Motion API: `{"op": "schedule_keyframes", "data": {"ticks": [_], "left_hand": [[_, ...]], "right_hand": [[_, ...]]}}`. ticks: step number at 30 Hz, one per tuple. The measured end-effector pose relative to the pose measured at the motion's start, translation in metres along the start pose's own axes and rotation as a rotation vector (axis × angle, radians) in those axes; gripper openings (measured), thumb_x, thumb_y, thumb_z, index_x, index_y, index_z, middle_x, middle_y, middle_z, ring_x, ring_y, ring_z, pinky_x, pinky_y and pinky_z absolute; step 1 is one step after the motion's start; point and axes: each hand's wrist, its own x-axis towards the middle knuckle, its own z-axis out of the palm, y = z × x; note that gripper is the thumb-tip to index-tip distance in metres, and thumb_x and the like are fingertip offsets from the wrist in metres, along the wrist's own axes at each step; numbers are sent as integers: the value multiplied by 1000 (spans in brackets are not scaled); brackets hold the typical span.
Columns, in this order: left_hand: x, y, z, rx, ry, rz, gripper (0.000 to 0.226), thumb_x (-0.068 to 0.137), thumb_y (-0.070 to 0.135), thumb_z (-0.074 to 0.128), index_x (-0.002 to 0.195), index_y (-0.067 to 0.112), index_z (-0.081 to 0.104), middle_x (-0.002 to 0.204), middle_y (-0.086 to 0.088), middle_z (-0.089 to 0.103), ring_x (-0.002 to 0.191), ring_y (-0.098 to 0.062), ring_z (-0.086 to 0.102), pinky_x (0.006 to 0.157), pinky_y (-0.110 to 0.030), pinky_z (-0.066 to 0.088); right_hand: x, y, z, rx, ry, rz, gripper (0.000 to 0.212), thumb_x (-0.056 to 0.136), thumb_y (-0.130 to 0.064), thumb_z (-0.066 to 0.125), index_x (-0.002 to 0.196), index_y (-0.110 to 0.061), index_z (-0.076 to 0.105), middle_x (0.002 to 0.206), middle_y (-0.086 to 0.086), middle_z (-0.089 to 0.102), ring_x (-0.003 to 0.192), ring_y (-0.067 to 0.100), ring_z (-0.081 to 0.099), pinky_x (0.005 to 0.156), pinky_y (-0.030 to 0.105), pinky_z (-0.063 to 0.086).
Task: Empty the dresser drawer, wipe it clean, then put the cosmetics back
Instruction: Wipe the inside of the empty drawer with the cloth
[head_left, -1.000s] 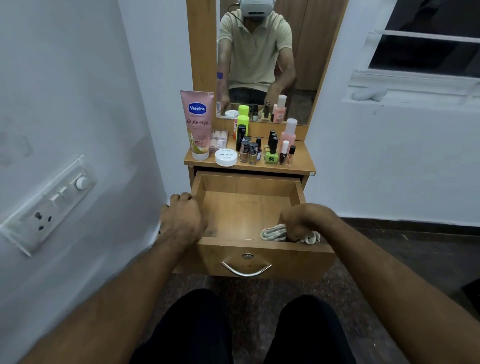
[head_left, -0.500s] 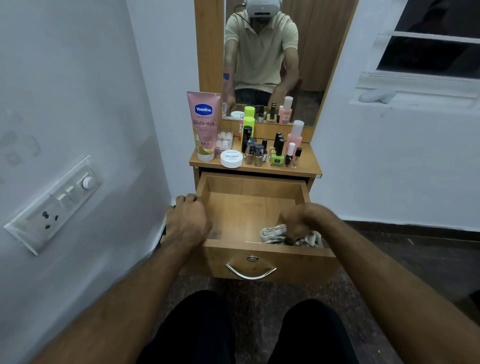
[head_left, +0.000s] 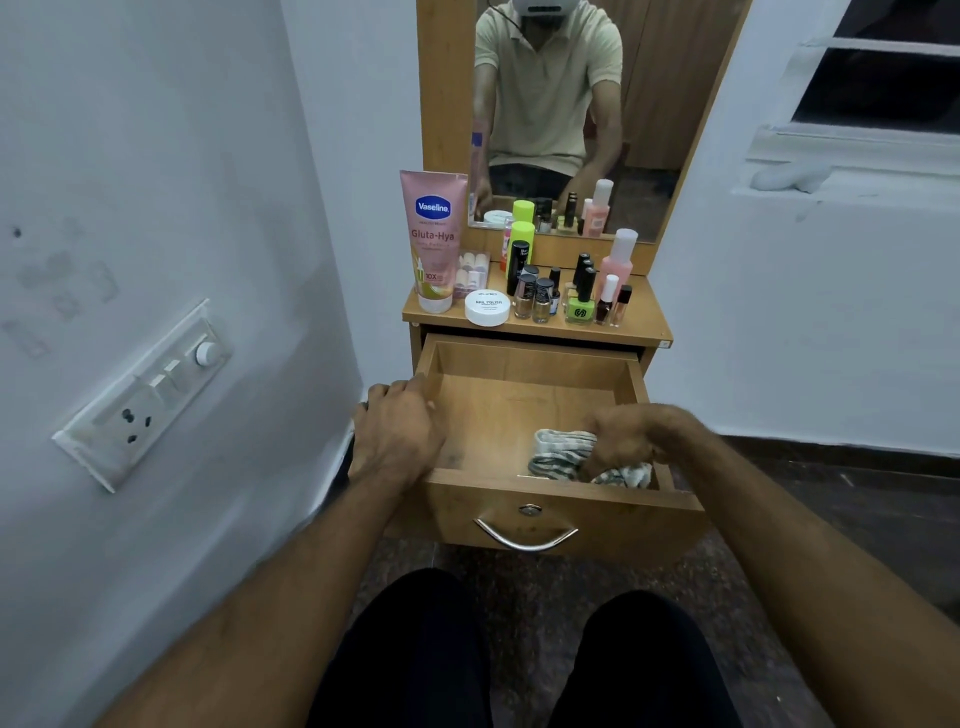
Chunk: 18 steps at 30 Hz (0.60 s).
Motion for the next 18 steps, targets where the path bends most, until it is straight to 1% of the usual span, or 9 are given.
{"op": "schedule_keyframes", "data": {"ticks": [4,5,8,9,11,13,15,16,18], "left_hand": [[2,-1,-1,-213,63,-55,36,102,29,45,135,21,57,130,-9,65,124,-34,51,104,-54,45],[3,-2,0,-282,85,-90,38,102,30,47,138,21,56,132,-9,64,124,-34,53,104,-54,45],[7,-2,-3,-515,104,-237,46,103,33,50,148,23,49,142,-6,59,131,-33,51,109,-52,45],[9,-2,-4,-568,88,-267,46,103,33,50,149,25,47,144,-5,57,132,-33,50,110,-51,44],[10,0,-8,-648,37,-303,45,105,33,48,149,24,47,149,-5,52,135,-31,49,112,-47,42],[12,-3,-12,-741,0,-327,44,104,33,45,147,24,50,150,-3,51,134,-28,49,113,-42,40],[15,-10,-17,-783,-27,-325,43,103,36,45,144,25,53,148,-1,53,132,-25,50,112,-39,40],[16,-15,-19,-728,-26,-306,43,103,38,43,143,26,54,147,-1,55,132,-25,50,113,-40,38],[13,-30,-23,-407,-19,-257,43,104,44,38,141,30,54,145,-3,57,133,-29,48,115,-47,29]], "right_hand": [[4,-9,17,363,46,-69,22,87,-19,79,104,-9,72,92,6,71,76,17,65,68,29,54],[2,-6,21,458,57,-95,21,85,-16,80,104,-8,73,93,7,73,79,18,65,70,29,53],[-17,5,30,761,128,-201,26,85,-7,79,110,-9,73,104,7,77,96,22,71,87,33,55],[-25,4,31,741,213,-243,25,87,-7,76,112,-14,73,103,3,78,96,20,72,88,32,55],[-40,-10,32,530,394,-333,21,92,-10,71,110,-21,73,97,-6,76,87,11,69,80,30,54],[-55,-40,38,313,424,-441,26,94,-8,64,114,-22,74,100,-10,74,82,6,63,74,30,50],[-58,-65,51,109,405,-495,38,91,-18,60,126,-30,69,114,-9,72,93,11,64,77,30,51],[-56,-72,58,28,415,-493,44,88,-27,58,131,-35,65,120,-10,71,99,15,64,80,31,51],[-50,-78,67,-21,448,-497,55,83,-38,51,138,-40,56,130,-11,68,112,19,63,89,37,52]]}}
